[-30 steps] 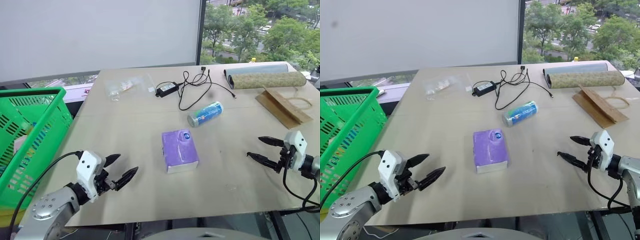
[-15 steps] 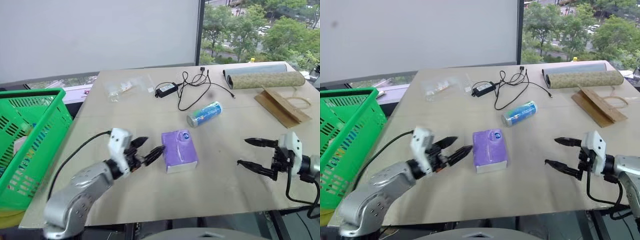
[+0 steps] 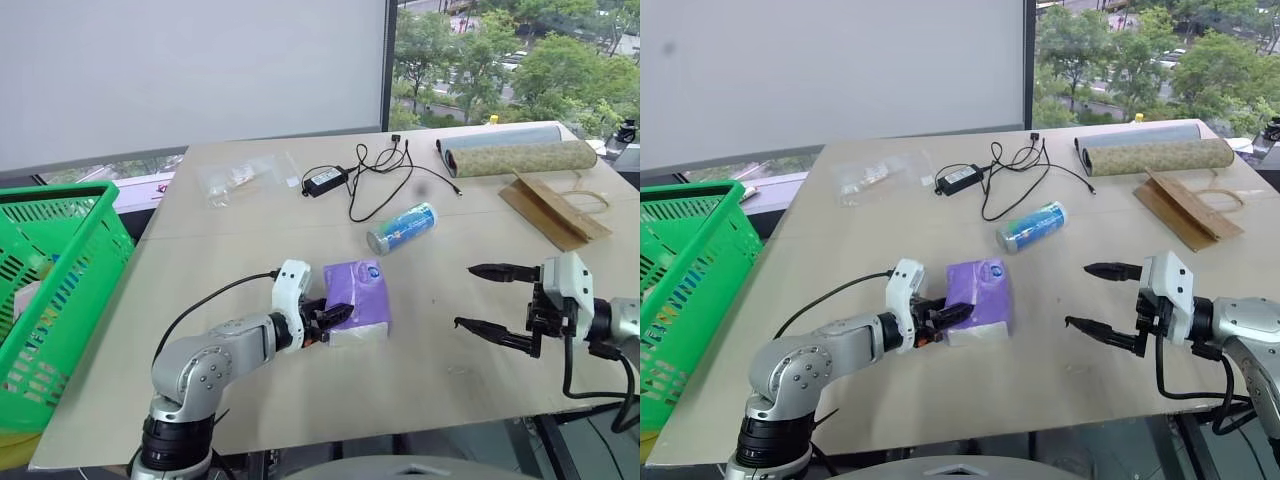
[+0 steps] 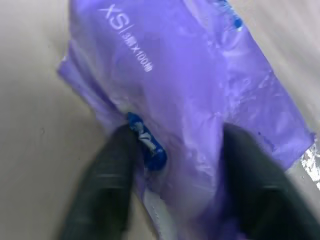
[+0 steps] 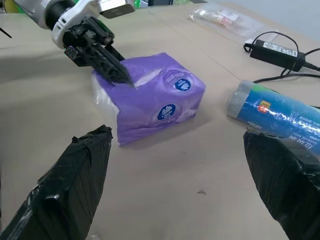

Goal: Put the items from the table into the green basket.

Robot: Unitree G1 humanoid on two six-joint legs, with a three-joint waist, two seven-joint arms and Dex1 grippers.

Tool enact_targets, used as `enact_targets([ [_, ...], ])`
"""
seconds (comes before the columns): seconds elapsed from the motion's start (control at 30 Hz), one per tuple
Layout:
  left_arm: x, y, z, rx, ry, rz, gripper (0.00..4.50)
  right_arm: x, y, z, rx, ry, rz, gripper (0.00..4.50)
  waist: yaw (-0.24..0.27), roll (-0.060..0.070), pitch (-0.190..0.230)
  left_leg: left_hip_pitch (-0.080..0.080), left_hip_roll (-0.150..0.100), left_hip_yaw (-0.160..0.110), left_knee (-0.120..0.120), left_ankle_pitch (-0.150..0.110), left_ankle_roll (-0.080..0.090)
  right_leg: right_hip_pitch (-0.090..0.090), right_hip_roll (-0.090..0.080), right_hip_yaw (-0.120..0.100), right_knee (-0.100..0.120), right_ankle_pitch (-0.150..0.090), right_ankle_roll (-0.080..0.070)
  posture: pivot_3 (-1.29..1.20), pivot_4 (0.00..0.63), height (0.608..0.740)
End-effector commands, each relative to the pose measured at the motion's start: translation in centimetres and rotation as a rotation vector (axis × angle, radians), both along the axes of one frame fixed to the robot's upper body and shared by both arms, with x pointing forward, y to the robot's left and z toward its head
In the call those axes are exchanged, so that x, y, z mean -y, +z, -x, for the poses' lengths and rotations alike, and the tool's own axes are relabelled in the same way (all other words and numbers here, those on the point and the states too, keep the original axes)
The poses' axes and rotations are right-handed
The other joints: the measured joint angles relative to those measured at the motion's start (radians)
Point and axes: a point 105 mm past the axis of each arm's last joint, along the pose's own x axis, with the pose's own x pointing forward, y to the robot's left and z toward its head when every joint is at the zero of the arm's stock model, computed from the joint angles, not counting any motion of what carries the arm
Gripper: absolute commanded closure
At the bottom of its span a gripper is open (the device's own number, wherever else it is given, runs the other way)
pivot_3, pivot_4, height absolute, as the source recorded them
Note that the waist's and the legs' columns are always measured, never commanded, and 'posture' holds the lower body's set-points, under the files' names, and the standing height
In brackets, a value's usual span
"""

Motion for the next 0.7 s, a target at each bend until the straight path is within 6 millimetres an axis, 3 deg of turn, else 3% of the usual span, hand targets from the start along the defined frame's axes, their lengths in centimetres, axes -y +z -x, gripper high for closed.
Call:
enact_targets([
  [0.03,-0.3,0.5,-0.8,0.043,0.028,0.0,4.0,-0.5,1.3,0.0,0.042,0.025,-0.001,0.0,-0.002,0.0,-0.001,0.0,0.0,0.0,0.0,0.0,0.0,0.0,0.0,0.0,0.0,0.0,0.0,-0.21,0.0,0.74],
  [0.1,-1.2,2.2,-2.0,0.136,0.09,0.021,4.17,-0.9,1.6,-0.2,0.046,0.04,-0.013,0.0,-0.003,0.0,0.0,0.0,0.0,0.0,0.0,0.0,0.0,0.0,0.0,0.0,0.0,0.0,0.0,-0.21,0.0,0.74],
  [0.2,-4.4,4.7,-2.9,0.256,0.201,0.001,4.17,-2.0,2.3,-0.7,0.061,0.073,-0.038,0.0,-0.01,-0.001,0.0,0.0,0.001,0.0,0.0,0.0,0.0,0.0,0.001,0.0,0.0,0.0,0.0,-0.17,0.0,0.74],
  [0.33,-11.0,9.4,-4.0,0.428,0.394,-0.098,4.17,-4.4,4.1,-1.5,0.067,0.135,-0.148,0.0,-0.026,-0.005,0.003,0.0,0.003,0.0,-0.001,0.0,-0.001,-0.002,0.004,0.001,0.001,0.0,-0.001,-0.12,0.0,0.74],
  [0.4,-15.5,12.5,-4.6,0.511,0.533,-0.197,4.17,-6.0,4.8,-2.0,0.059,0.19,-0.202,0.0,-0.02,-0.007,0.004,-0.001,0.003,-0.002,0.0,0.0,-0.001,-0.003,0.004,-0.001,0.001,0.0,-0.001,-0.07,0.0,0.74],
  [0.43,-16.9,13.5,-4.6,0.534,0.576,-0.23,4.17,-6.5,5.0,-2.1,0.055,0.207,-0.218,0.0,-0.015,-0.008,0.004,-0.001,0.003,-0.003,0.0,0.001,-0.001,-0.003,0.004,-0.001,0.001,0.0,-0.001,-0.07,0.0,0.74],
  [0.5,-20.3,15.7,-4.3,0.584,0.673,-0.326,4.17,-7.8,5.6,-2.8,0.052,0.23,-0.246,0.0,-0.003,-0.008,0.004,-0.002,0.001,-0.003,-0.001,0.003,-0.005,-0.003,0.002,-0.002,0.0,0.0,-0.001,0.0,0.0,0.74],
  [0.57,-25.0,18.1,-3.1,0.622,0.784,-0.499,4.17,-10.0,6.2,-4.3,0.076,0.225,-0.274,0.0,0.001,-0.012,0.004,-0.002,0.0,-0.003,-0.002,0.003,-0.005,-0.004,0.001,-0.002,0.0,0.0,-0.001,0.04,0.0,0.74],
  [0.7,-30.0,19.1,-1.7,0.612,0.877,-0.635,4.17,-12.4,6.9,-4.7,0.078,0.276,-0.324,0.0,0.037,-0.012,0.004,-0.005,0.0,-0.002,-0.006,0.004,-0.007,-0.013,0.001,-0.001,0.001,0.0,-0.001,0.06,0.0,0.74],
])
